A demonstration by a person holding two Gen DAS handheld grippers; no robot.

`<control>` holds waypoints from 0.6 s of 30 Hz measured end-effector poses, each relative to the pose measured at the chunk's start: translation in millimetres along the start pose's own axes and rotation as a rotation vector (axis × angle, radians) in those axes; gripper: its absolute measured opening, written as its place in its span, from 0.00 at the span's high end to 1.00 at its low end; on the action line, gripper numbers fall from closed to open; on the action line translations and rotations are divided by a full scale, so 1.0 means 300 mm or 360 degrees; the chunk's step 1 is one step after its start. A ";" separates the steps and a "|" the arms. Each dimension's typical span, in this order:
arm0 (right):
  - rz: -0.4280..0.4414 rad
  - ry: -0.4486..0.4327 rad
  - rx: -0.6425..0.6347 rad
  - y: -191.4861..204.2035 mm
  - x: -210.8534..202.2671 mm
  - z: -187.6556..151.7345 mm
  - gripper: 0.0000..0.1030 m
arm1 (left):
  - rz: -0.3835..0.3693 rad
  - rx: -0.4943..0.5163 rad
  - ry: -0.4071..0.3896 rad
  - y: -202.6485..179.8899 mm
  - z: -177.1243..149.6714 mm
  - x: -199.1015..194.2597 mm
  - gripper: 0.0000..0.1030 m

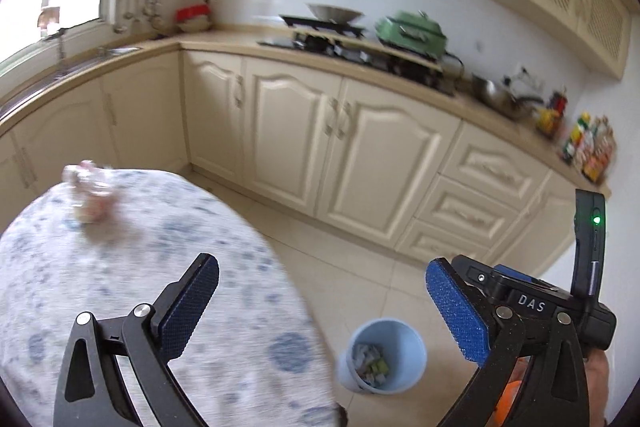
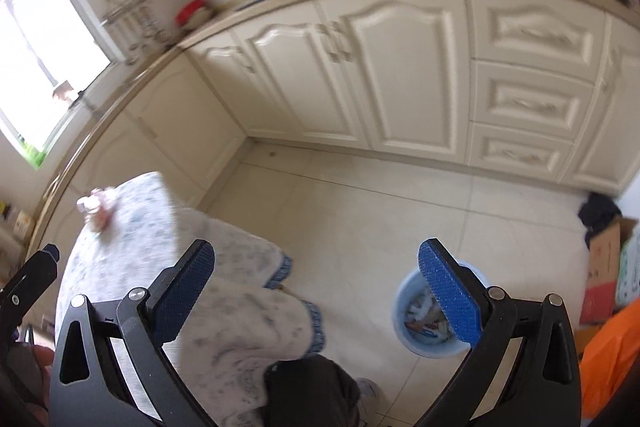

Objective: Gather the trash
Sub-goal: 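Return both tools to the table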

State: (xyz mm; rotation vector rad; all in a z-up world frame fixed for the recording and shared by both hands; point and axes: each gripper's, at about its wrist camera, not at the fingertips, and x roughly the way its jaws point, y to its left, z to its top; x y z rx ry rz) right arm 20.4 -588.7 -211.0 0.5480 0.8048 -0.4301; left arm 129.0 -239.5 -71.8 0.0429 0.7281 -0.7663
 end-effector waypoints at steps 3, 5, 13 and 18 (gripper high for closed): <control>0.0093 -0.0023 -0.0130 0.172 -0.021 0.007 0.00 | 0.0088 -0.0082 -0.0108 0.108 -0.038 -0.147 0.01; 0.0154 -0.0036 -0.0220 0.289 -0.034 0.006 0.00 | 0.0164 -0.0137 -0.0177 0.178 -0.074 -0.241 0.01; 0.0361 -0.0089 -0.0569 0.729 -0.064 -0.055 0.00 | 0.0496 -0.0342 -0.0367 0.399 -0.211 -0.548 0.01; 0.0421 -0.0100 -0.0738 0.939 -0.043 -0.097 0.00 | 0.0694 -0.0413 -0.0435 0.457 -0.294 -0.657 0.01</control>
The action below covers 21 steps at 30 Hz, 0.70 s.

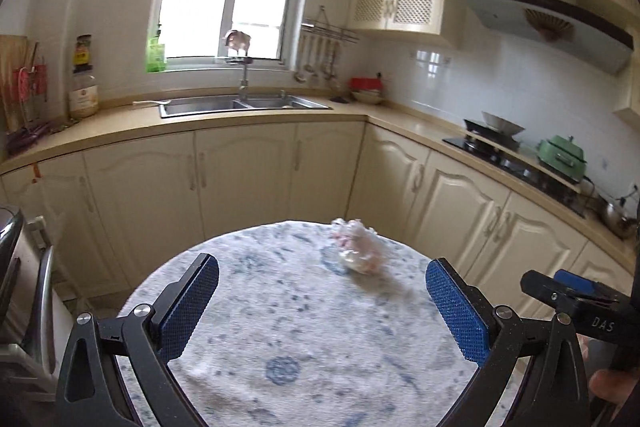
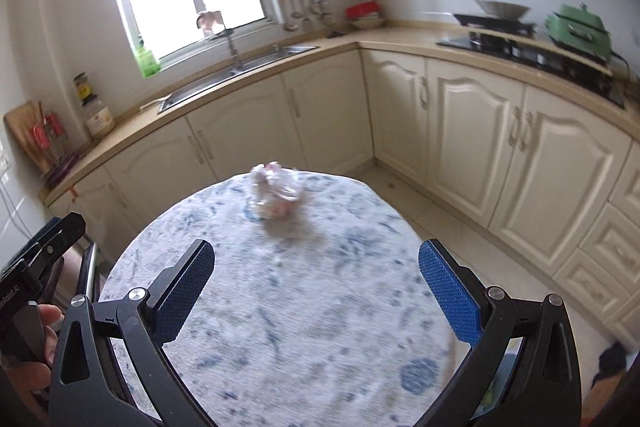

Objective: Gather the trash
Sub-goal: 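Return both tools to the table, then grasp the clear plastic bag with red contents with the right tool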

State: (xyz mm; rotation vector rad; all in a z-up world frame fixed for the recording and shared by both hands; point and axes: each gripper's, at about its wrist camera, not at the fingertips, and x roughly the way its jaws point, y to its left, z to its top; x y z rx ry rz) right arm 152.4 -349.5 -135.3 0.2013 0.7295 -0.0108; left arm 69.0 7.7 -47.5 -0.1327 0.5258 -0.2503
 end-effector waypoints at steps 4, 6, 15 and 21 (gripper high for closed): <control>0.0021 0.0046 -0.0123 0.110 0.097 0.020 0.00 | 0.0128 -0.0029 -0.0021 0.076 -0.030 -0.026 0.01; 0.0013 0.0092 -0.0177 0.152 0.166 0.028 0.00 | 0.0169 -0.0032 0.0003 0.088 -0.034 0.007 0.01; -0.0028 0.0309 -0.0289 0.234 0.566 0.063 0.00 | 0.0238 -0.0060 0.0186 0.130 0.022 0.363 0.01; -0.0071 0.0418 -0.0342 0.282 0.823 0.093 0.00 | 0.0241 -0.0084 0.0281 0.163 0.025 0.557 0.01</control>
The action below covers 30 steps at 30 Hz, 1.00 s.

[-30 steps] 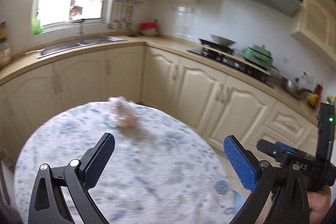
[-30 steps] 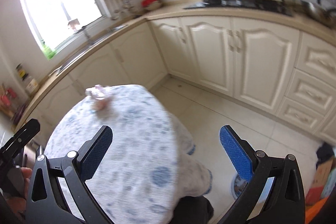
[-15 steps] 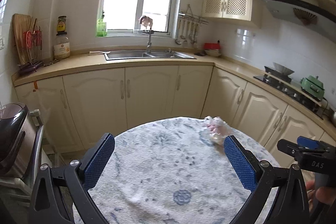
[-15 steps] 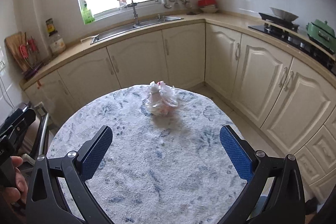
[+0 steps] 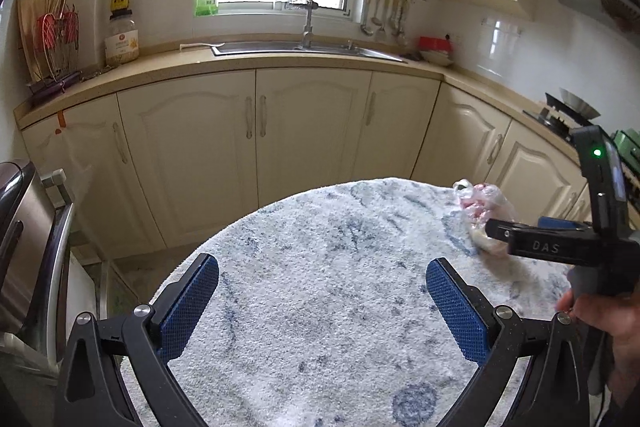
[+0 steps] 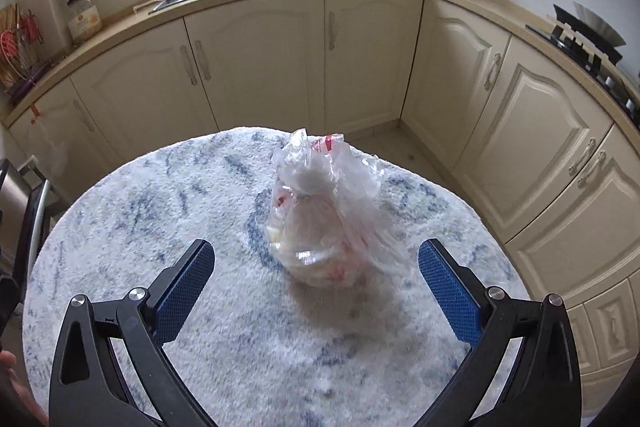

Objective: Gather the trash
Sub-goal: 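Grasp the clear plastic bag with red contents with the right tool, then carry the plastic bag with the right tool over the blue bin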

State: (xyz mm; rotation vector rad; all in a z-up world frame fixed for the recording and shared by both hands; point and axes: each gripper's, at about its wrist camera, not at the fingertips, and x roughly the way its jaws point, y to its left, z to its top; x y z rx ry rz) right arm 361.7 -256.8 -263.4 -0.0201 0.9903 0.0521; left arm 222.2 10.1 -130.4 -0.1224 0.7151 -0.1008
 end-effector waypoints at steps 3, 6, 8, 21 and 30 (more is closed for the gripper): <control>-0.0008 0.0073 -0.0014 0.020 0.121 0.042 0.05 | -0.0002 -0.0005 0.0029 -0.005 0.005 0.047 0.01; -0.0039 0.0165 -0.0017 0.013 0.208 0.043 0.39 | -0.0006 0.0001 0.0036 -0.011 0.031 0.092 0.01; 0.0019 0.0150 0.0006 -0.011 0.204 0.028 0.42 | -0.0011 0.0004 0.0043 -0.015 0.052 0.121 0.01; 0.0257 -0.0107 0.0298 -0.327 -0.307 -0.340 0.45 | -0.0277 0.0217 -0.0014 -0.334 0.045 0.007 0.01; -0.0107 -0.0292 0.0531 -0.754 -0.796 -0.799 0.45 | -0.0737 0.0607 -0.0018 -0.857 -0.248 -0.287 0.01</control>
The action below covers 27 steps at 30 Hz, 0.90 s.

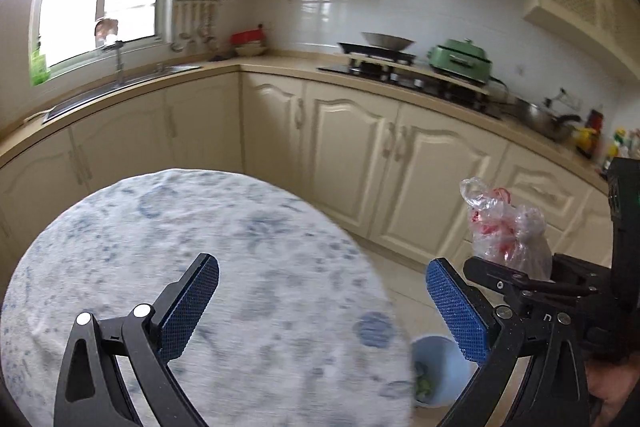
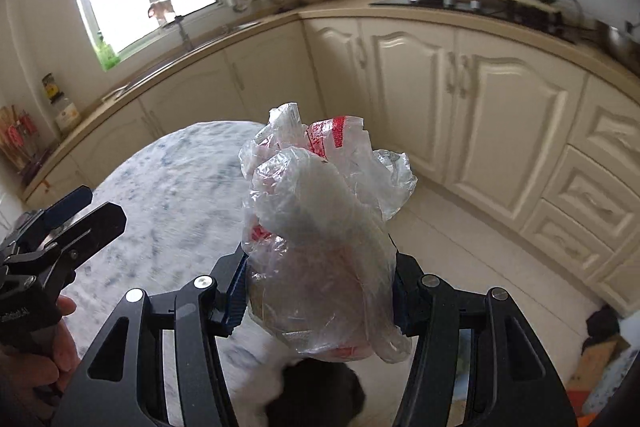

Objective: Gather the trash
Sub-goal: 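Carry the plastic bag with the right tool over the blue bin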

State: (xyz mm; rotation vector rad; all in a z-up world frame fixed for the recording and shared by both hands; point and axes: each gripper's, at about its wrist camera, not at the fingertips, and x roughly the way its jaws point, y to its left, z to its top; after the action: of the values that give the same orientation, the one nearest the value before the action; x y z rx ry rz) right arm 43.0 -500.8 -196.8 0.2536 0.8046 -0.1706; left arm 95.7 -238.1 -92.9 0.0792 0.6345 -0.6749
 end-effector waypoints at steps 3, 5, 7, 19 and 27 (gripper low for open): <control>-0.0239 -0.0012 0.0059 -0.196 -0.100 -0.089 0.45 | -0.0128 0.0135 0.0074 -0.204 -0.071 0.057 0.01; -0.0355 0.0013 0.0124 -0.318 -0.128 -0.165 0.45 | -0.0202 0.0203 0.0125 -0.312 -0.118 0.108 0.01; -0.0435 0.0049 0.0189 -0.421 -0.136 -0.241 0.45 | -0.0263 0.0261 0.0180 -0.400 -0.159 0.171 0.01; -0.0569 0.0361 0.0532 -0.846 0.162 -0.685 0.45 | -0.0258 0.0197 0.0777 -0.583 -0.497 0.956 0.05; -0.0589 0.0580 0.0572 -0.982 0.467 -0.876 0.45 | -0.0085 0.0041 0.1252 -0.567 -0.762 1.592 0.20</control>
State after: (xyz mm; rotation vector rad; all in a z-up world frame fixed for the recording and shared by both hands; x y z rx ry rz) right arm -114.9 -714.3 -520.5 0.4822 1.1795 -0.6343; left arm 160.5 -577.2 -528.9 0.3635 1.3861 -0.6974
